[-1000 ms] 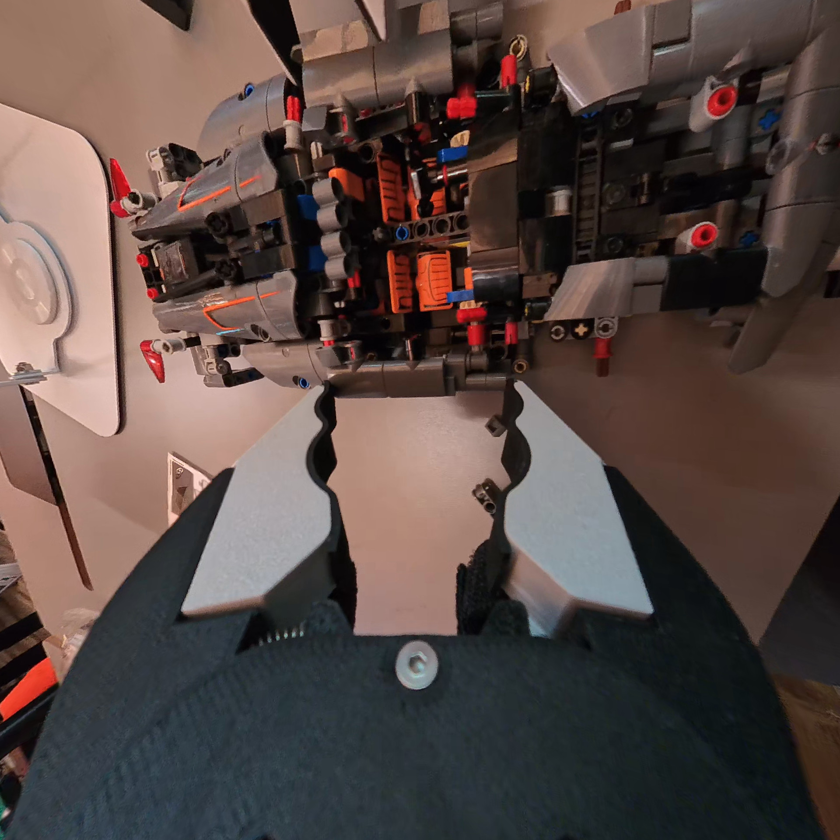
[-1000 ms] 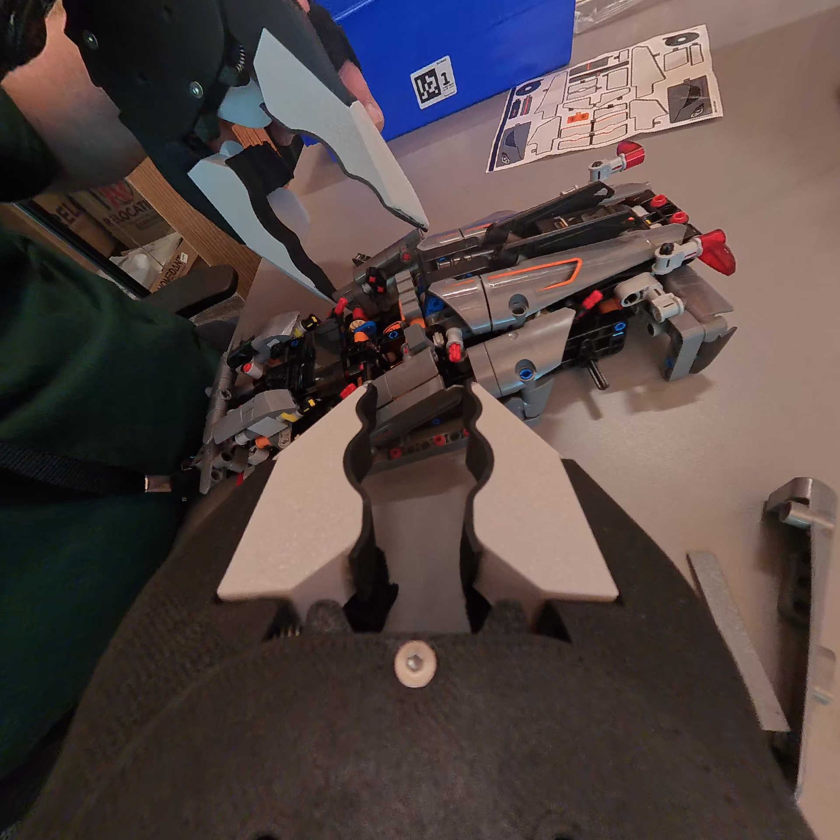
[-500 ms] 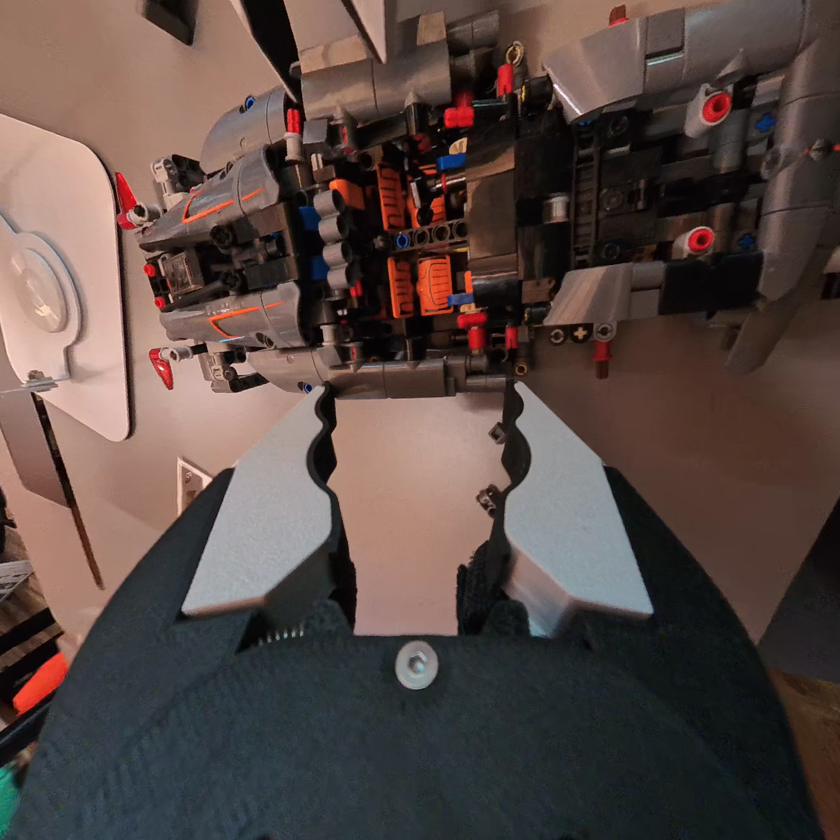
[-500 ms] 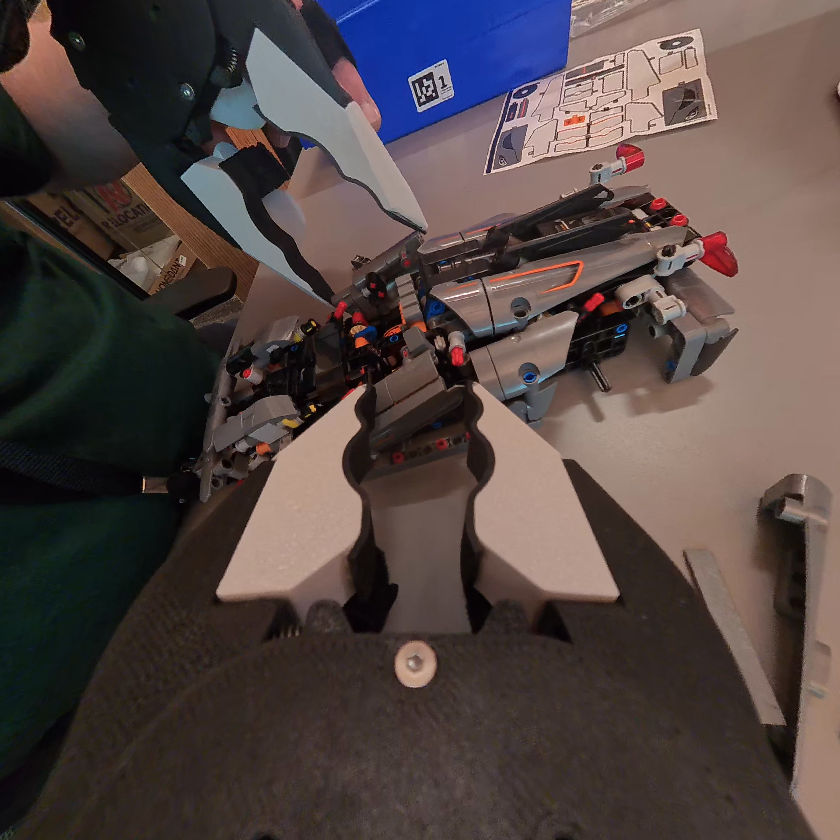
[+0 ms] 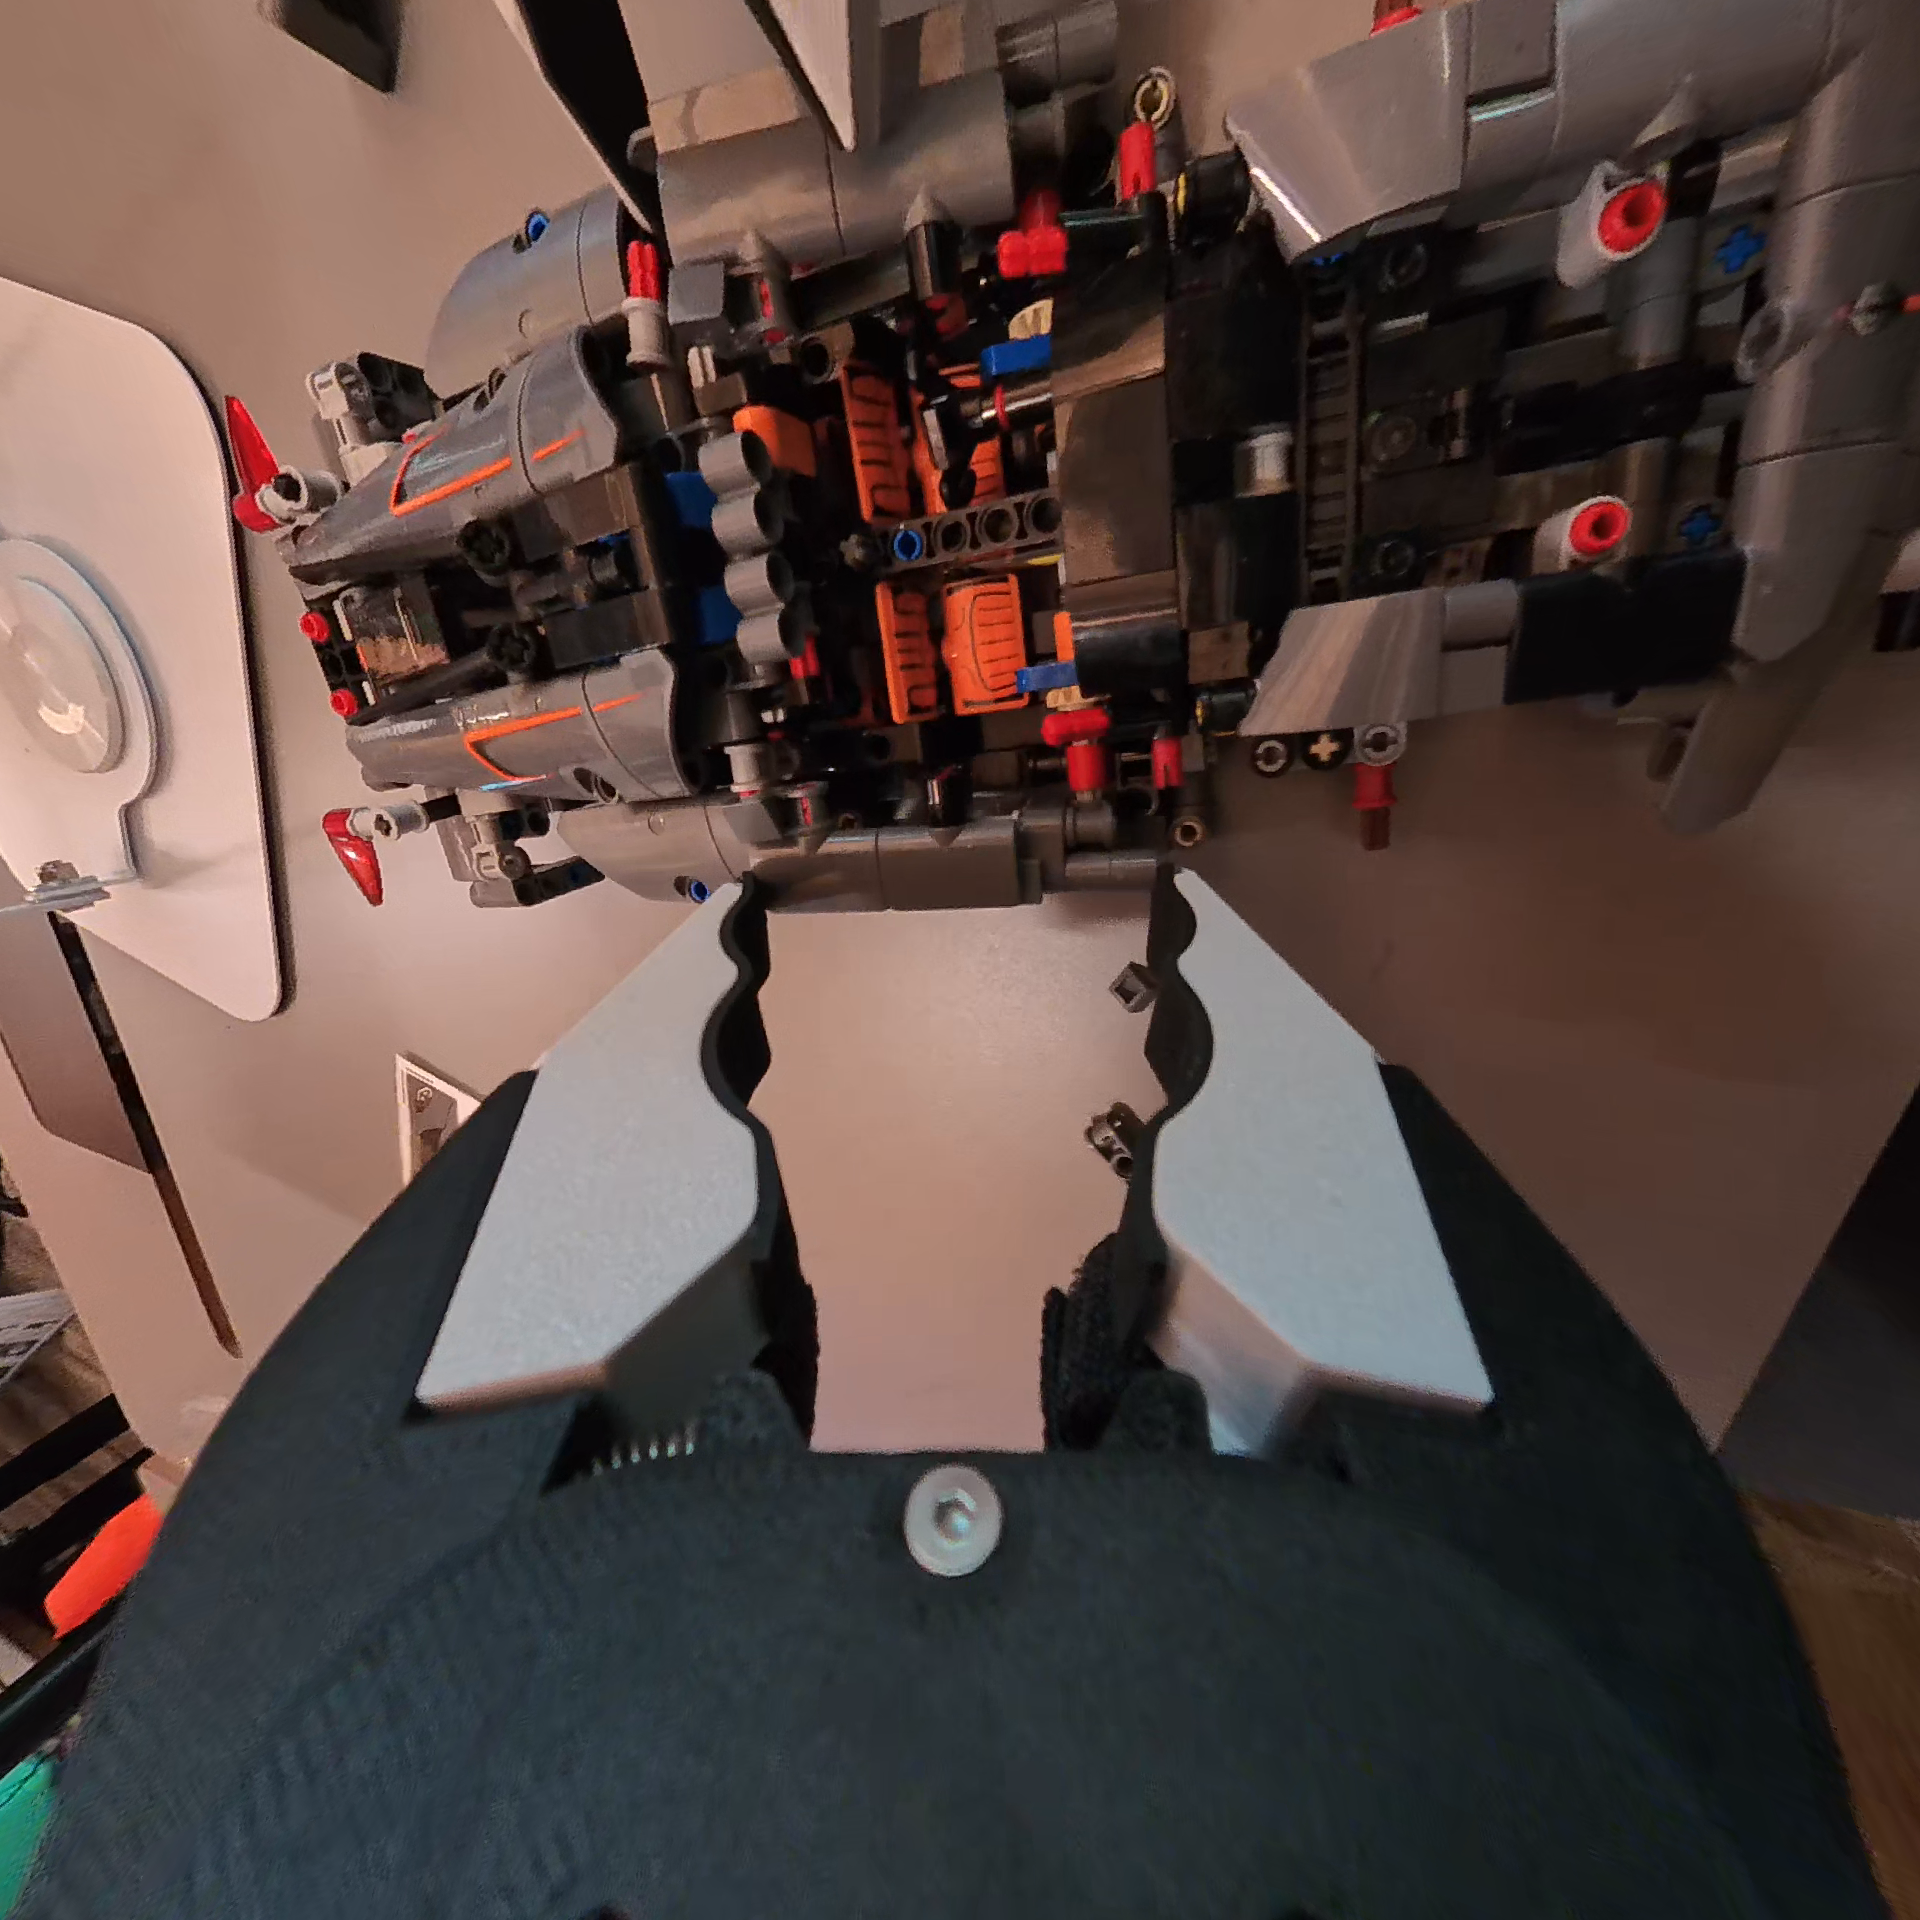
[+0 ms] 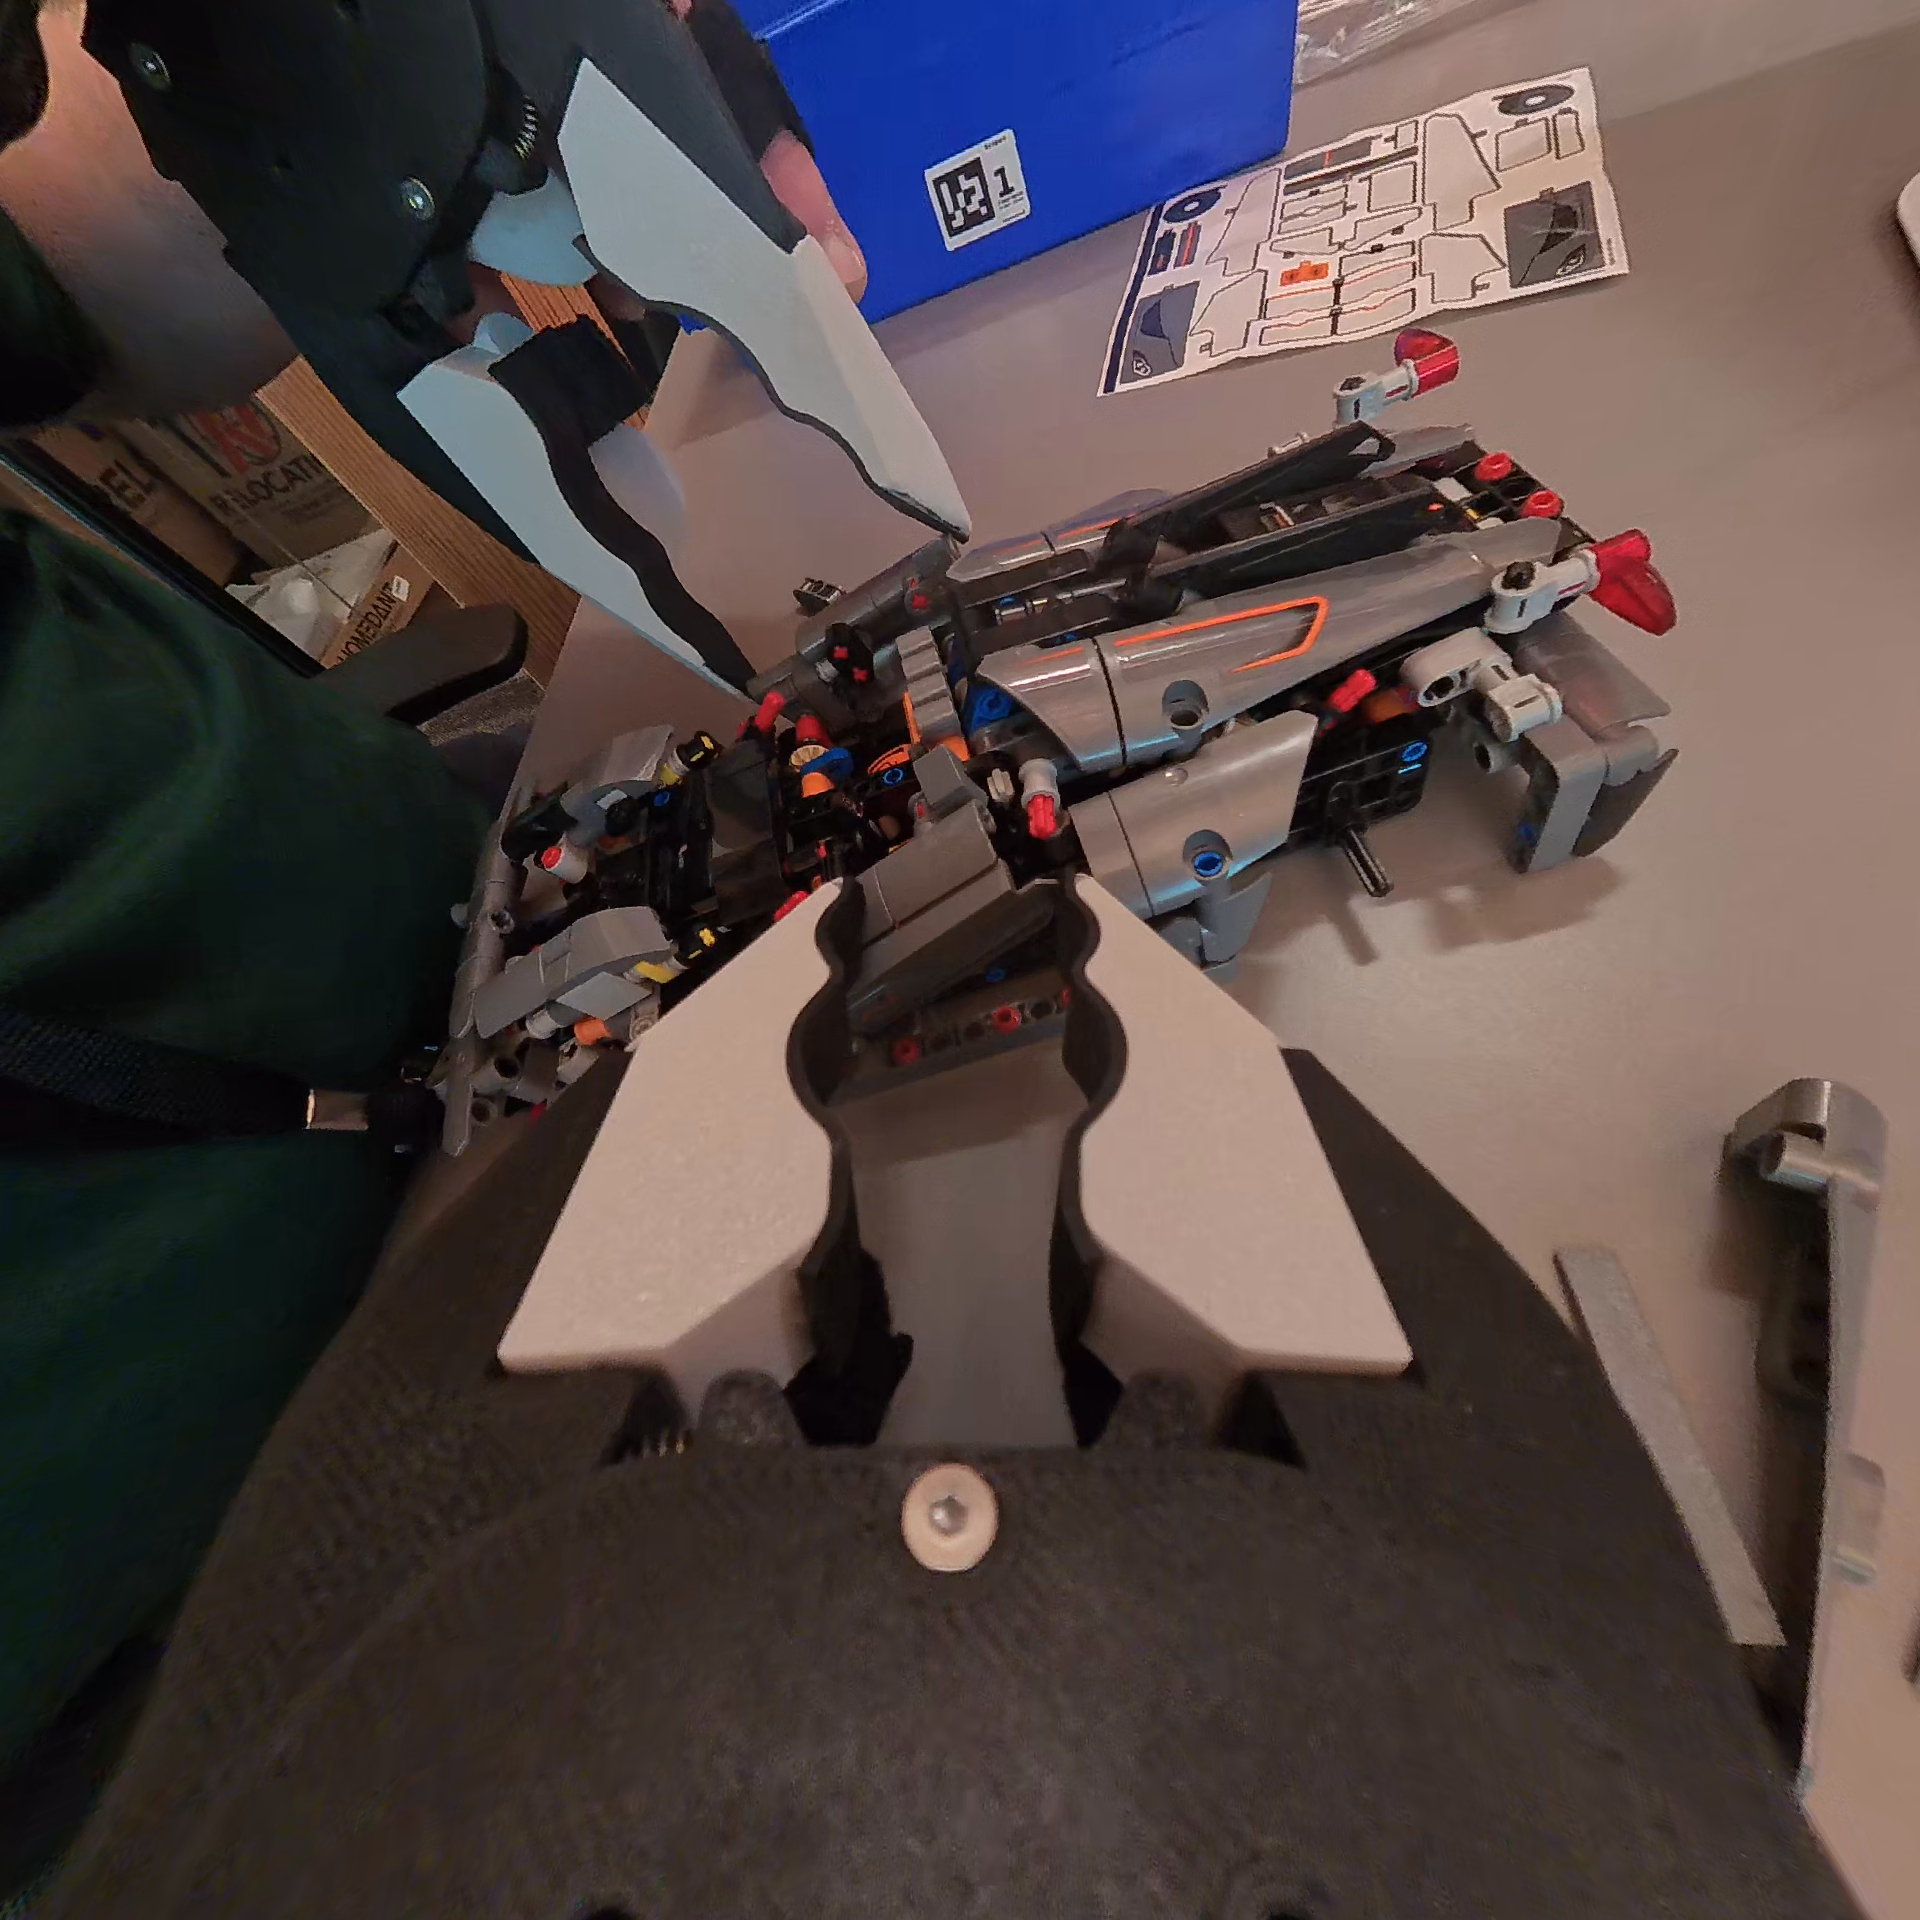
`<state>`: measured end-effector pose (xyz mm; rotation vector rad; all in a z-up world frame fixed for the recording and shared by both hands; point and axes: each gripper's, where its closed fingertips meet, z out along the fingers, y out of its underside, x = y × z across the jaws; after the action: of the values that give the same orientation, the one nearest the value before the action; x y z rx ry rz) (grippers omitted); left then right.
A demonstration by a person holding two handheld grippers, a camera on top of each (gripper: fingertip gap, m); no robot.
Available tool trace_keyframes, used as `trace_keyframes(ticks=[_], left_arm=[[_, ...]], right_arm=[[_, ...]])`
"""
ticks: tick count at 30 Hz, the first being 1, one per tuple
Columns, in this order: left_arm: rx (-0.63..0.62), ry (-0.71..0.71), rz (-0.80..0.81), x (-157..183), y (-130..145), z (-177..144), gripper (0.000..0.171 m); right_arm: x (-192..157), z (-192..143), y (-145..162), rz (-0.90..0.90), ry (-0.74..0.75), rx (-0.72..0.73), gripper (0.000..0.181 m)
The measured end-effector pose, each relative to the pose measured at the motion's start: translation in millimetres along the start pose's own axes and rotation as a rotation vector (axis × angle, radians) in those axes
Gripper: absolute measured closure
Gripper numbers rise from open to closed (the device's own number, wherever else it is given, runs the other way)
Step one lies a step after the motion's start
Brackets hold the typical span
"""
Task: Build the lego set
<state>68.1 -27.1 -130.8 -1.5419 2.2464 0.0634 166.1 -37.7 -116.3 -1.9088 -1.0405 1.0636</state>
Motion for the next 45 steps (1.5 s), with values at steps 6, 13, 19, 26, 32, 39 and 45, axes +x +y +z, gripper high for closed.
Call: trace_keyframes(ticks=[6, 13, 19, 26, 32, 39, 45], left_arm=[[-0.009, -0.003, 0.030, 0.5, -0.5, 0.4, 0.099], [0.006, -0.013, 0.027, -0.1, -1.8, -0.1, 0.099], [0.043, -0.031, -0.065, -0.5, -1.6, -0.4, 0.099], [0.138, -0.047, -0.187, 1.4, 3.1, -4.3, 0.102], [0.275, 0.022, -0.334, 11.0, 1.8, -14.2, 0.119], [0.468, 0.172, -0.653, 26.7, -8.6, -16.1, 0.138], [0.546, 0.246, -0.808, 28.6, -11.2, -9.9, 0.145]], right_arm=[[-0.2, 0.0, 0.5, -0.004, 0.002, -0.002, 0.147], [-0.7, -0.9, 0.7, -0.005, -0.005, -0.002, 0.145], [-0.6, -2.6, 1.2, 0.002, -0.013, -0.002, 0.143], [0.5, -11.9, -1.3, -0.002, 0.016, -0.010, 0.142], [-2.3, -24.3, 3.4, 0.060, -0.021, -0.043, 0.145], [-21.6, -17.6, 2.7, 0.215, -0.058, -0.129, 0.155], [-26.6, -10.3, 16.2, 0.403, -0.031, -0.127, 0.167]])
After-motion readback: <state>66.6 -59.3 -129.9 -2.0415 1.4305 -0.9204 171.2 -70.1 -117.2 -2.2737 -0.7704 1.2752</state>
